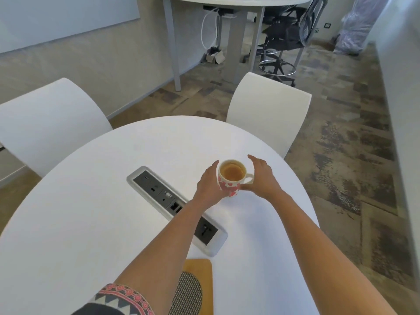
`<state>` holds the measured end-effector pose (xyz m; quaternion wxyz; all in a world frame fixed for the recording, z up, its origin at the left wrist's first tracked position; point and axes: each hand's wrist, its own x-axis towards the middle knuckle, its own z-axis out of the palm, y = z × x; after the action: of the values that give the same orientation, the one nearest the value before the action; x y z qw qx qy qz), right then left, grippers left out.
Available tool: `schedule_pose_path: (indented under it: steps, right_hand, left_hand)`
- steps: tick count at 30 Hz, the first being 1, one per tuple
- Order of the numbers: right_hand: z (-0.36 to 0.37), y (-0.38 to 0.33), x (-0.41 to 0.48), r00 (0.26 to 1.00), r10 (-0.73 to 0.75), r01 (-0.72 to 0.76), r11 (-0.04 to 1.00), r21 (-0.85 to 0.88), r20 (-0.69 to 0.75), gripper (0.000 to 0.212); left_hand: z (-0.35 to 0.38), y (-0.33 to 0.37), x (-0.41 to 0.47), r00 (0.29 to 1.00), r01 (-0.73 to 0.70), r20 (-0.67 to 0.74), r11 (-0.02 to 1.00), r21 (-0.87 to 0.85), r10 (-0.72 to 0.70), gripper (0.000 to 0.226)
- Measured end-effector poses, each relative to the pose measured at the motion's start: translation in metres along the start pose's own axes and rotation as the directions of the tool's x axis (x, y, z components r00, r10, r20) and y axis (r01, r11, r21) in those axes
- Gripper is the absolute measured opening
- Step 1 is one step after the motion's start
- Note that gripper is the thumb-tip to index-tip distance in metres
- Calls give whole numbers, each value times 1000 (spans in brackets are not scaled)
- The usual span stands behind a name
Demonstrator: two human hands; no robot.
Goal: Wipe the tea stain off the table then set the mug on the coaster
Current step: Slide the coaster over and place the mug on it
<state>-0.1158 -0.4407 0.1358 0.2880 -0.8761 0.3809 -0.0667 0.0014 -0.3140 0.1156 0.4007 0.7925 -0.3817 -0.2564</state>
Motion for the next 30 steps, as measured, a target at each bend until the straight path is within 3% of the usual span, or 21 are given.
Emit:
schedule_pose_path:
  steps: [4,8,13,21,30]
  right_hand:
    - [1,15,30,971,-52,42,998,48,234,116]
    - [7,24,46,931,-107,42,981,189,348,114]
    - [13,22,55,895,-289,161,920,359,340,77]
    - [13,27,51,898,-184,17,922,387,400,91]
    - [14,28,50,912,-155,-3,923,384,380,92]
  left_hand:
    - [13,-14,31,998,-9,56,1000,-20,10,127]
    - [21,-29,47,993,-40,106,995,-89,50,118]
    - [20,-36,54,978,-52,185,973,-227,95,98]
    - [23,-39,53,982,-42,166,958,-284,92,94]
    - [20,-35,50,990,-29,127,975,-219,58,93]
